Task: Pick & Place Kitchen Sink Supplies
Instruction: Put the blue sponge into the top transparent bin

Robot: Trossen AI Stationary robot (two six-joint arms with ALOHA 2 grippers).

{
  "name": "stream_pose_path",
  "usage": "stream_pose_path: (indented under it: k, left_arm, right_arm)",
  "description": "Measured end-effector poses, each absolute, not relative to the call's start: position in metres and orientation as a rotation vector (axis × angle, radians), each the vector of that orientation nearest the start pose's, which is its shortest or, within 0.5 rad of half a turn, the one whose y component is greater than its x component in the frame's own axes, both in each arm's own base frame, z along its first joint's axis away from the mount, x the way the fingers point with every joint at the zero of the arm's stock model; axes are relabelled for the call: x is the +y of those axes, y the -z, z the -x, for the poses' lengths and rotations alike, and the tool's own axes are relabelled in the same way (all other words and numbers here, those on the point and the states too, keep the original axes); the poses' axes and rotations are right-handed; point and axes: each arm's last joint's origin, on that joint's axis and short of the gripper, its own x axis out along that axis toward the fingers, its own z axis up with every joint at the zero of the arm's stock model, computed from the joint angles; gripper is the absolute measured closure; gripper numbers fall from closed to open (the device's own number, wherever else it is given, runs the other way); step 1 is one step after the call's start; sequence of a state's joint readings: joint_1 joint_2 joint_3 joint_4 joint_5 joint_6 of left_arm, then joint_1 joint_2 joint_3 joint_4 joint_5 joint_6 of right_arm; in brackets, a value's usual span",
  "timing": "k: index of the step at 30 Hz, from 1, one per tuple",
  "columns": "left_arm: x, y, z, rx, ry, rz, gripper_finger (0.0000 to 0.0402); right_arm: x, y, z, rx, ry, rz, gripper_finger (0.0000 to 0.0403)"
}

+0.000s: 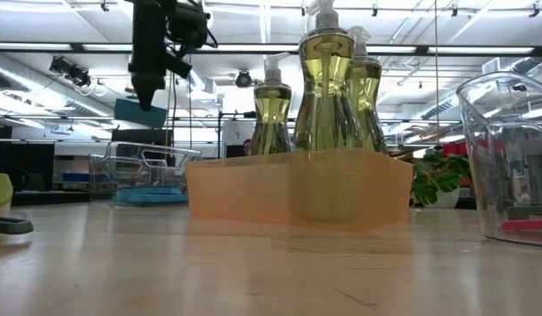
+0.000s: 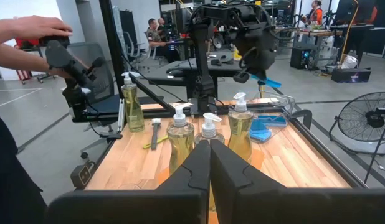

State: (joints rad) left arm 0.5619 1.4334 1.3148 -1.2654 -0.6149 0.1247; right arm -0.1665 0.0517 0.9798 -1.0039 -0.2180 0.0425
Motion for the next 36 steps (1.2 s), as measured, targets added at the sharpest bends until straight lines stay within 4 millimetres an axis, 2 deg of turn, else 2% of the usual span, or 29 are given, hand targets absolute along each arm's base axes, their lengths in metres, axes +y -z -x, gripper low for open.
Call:
stream_pose_path:
  k: [3,6,23,36]
  left_arm:
    - [0.154,-0.296,-0.206,1.457,-0.864,-0.071,0.0395]
    - [0.152,-0.277,-0.204,1.484,-0.843,-0.044,0.039]
    - [0.147,-0.208,-0.196,1.485,-0.893,-0.065,0.0394]
    - [0.154,-0.185,-0.188,1.428,-0.94,-0.044,0.0392]
  right_arm:
    - [0.014,-0.342,0.047,0.075,-0.05,-0.057,0.0389]
    - [0.014,-0.342,0.047,0.076,-0.05,-0.057,0.0389]
    - [0.014,-0.342,0.047,0.075,-0.05,-0.057,0.0389]
    - [0.014,-0.342,0.047,0.075,-0.05,-0.057,0.0389]
